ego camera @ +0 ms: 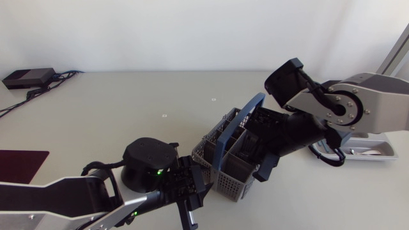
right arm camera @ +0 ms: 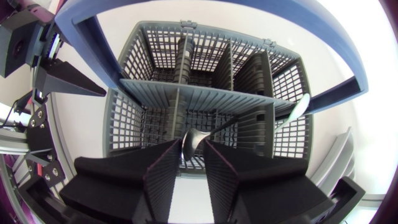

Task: Sort the cutlery from the basket into the organizer compartments.

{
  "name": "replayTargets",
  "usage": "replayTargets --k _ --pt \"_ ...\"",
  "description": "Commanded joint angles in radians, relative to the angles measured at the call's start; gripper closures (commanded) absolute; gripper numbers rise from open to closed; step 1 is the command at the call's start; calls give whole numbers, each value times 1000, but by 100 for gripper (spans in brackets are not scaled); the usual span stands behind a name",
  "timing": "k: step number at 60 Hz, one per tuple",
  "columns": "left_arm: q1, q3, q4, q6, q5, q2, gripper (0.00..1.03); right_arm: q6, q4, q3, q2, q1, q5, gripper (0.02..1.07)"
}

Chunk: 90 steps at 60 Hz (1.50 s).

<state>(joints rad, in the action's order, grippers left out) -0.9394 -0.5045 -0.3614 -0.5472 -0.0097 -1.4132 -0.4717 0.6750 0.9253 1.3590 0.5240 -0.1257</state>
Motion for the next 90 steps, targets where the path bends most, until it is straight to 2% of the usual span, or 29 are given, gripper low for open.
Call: replayTargets --k 1,25,34,57,75,90 --pt "-9 21 -8 -14 -7 -15 62 8 -23 -45 26 14 12 76" --pt "-10 21 -8 -13 -7 -15 62 15 -63 -71 52 45 63 77" --pt "-9 23 -8 -14 -7 -13 62 25 -83 -83 75 67 93 102" --pt "-15 23 -8 -11 -9 -15 62 67 -12 -3 6 99 123 102" --pt "-16 20 -11 -11 -12 -33 62 107 140 136 -12 105 70 102" --pt "-15 17 -28 -11 -12 -55 62 127 261 256 -26 22 -77 102"
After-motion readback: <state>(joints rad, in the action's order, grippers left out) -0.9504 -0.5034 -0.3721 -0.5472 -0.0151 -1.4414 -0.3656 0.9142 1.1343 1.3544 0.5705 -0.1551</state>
